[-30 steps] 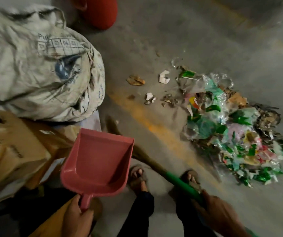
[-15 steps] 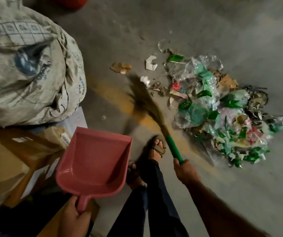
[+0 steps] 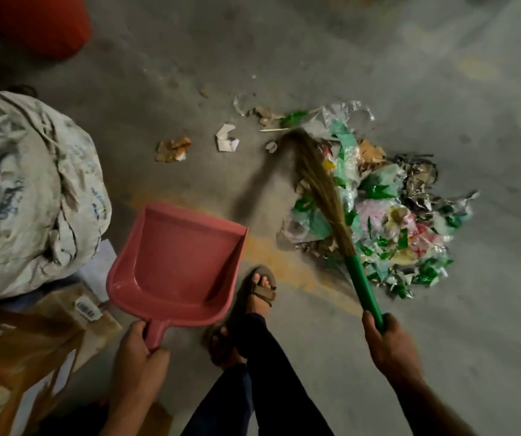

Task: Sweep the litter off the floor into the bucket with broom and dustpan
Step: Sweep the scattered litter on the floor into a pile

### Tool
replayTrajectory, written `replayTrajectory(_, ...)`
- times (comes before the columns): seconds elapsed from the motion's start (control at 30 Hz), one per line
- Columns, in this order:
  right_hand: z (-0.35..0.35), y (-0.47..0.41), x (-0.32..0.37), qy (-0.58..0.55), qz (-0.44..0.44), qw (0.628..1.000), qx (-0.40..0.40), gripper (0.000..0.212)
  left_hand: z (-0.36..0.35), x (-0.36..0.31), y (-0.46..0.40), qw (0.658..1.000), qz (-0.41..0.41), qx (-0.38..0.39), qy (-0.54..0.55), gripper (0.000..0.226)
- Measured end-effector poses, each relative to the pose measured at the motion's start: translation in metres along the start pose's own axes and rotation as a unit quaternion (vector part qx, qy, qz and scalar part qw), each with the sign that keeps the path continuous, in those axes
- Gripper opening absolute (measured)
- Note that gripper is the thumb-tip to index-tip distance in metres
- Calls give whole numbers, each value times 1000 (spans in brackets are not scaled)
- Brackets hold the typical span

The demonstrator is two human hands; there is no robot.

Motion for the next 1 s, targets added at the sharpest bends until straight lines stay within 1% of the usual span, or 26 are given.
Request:
replayTrajectory(0.07, 2, 12, -5, -17, 9, 1000, 12, 40, 4, -28, -3, 999, -15, -3, -35, 37)
replayTrajectory(0.17, -4, 23, -9, -65, 21, 997, 32, 39, 17, -67, -16, 998, -23, 8, -63, 35)
replayTrajectory(0.27, -13, 30, -9, -98, 18, 994, 53, 36, 50, -100, -39, 995, -37, 3, -87, 23)
replayTrajectory(0.37, -21, 31, 9, -83, 34, 992, 91, 32, 88, -137, -45, 994, -53, -14, -93, 14)
replayTrajectory(0.47, -28, 28, 54, 0, 76, 990, 121, 36, 124, -158, -57, 992, -58, -49, -98, 19)
replayTrajectory(0.53, -39, 19, 96, 85, 131, 980, 120, 41, 150, -159, -66, 989, -54, -87, -109, 25)
replayTrajectory(0.57, -46, 16, 113, 128, 148, 972, 130, 40, 154, -156, -66, 988, -50, -98, -108, 31)
replayTrajectory(0.63, -69, 10, 164, 181, 174, 959, 133, 35, 166, -142, -77, 988, -31, -108, -103, 38)
replayTrajectory(0.67, -81, 6, 194, 198, 187, 954, 126, 37, 171, -135, -84, 989, -17, -106, -105, 40)
replayTrajectory(0.7, -93, 2, 224, 209, 193, 951, 121, 43, 174, -129, -92, 990, -9, -96, -104, 41)
replayTrajectory(0.73, -109, -3, 253, 222, 189, 949, 121, 47, 178, -122, -100, 991, -1, -83, -109, 43)
replayTrajectory(0.8, -128, -12, 307, 241, 172, 949, 106, 45, 184, -117, -108, 992, -3, -49, -112, 46)
replayTrajectory(0.87, -141, -21, 339, 234, 120, 959, 104, 41, 193, -118, -114, 992, -12, -22, -126, 49)
replayTrajectory(0.93, -149, -29, 348, 179, 56, 975, 121, 40, 205, -123, -125, 989, -23, 3, -148, 57)
replayTrajectory(1.0, -154, -34, 337, 101, 0, 985, 139, 43, 214, -130, -138, 987, -19, 26, -159, 60)
Point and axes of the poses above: each hand's wrist, its own y-axis away from the middle knuckle, its own z-axis out of the back of the hand, x = y × z, the point moved 10 cm from there along -y, towards the middle knuckle, and after that the axes turned 12 degrees about x, right-handed, at the moved point
